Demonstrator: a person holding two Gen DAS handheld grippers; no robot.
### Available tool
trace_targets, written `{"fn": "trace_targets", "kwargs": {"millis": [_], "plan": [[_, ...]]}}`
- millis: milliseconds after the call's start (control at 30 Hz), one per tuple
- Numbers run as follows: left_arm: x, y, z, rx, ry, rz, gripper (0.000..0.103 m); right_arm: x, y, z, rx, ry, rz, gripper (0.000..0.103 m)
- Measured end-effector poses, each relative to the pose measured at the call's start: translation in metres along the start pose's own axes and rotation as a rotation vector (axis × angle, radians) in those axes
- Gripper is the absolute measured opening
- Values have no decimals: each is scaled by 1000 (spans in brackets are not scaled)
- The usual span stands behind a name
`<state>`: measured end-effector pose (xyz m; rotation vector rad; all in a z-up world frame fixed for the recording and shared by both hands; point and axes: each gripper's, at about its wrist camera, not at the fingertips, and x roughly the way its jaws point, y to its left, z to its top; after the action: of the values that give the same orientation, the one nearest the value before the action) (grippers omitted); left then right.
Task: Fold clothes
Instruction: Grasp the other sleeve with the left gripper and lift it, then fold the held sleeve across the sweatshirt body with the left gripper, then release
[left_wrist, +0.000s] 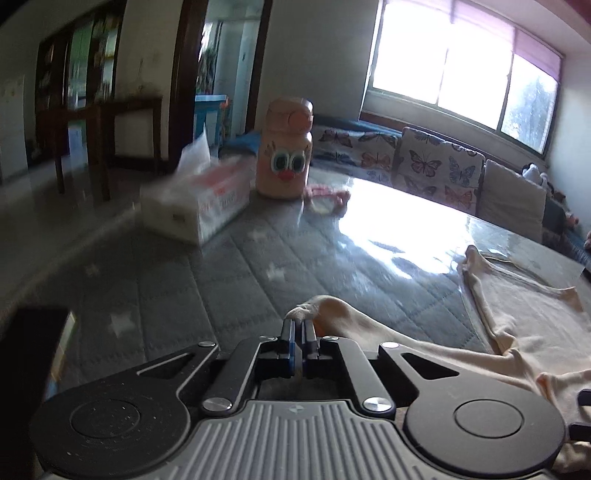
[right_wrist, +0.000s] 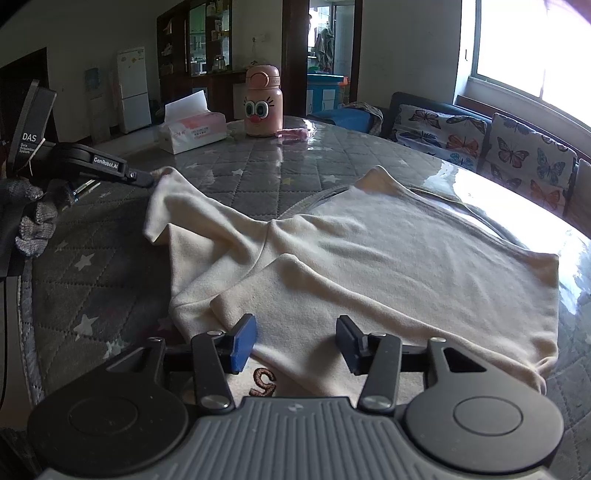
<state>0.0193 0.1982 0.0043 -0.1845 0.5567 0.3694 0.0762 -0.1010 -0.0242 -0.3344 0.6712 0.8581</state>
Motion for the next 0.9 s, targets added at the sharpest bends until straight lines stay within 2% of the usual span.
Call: {"fn": "trace_targets", "kwargs": {"millis": [100,233,333,567,633,700,833,867,900], "plan": [[-4,-7,14,91,-58,69,3,0,-1,0,4,-2,1,50],[-6,-4,27,96,-97,103,8,1,-1,0,7,-3,3,50],[0,-2,22,63,-63,93,21,1,-1,0,8,-3,3,51],[14,2,8,-18,32,62,23,0,-1,0,4,-1,3,51],[18,3,4,-41,60,53,33,0,-1,0,4,-1,3,51],[22,4,0,-64,87,44,37,0,-1,0,5,-1,2,51],[33,-1,0,-53,94,44,34,0,-1,0,8,-2,2,51],[37,-2,0,-49,100,52,29,0,-1,0,8,-2,2,51],[39,-2,0,-50,101,59,17,0,-1,0,8,-2,2,51]]}}
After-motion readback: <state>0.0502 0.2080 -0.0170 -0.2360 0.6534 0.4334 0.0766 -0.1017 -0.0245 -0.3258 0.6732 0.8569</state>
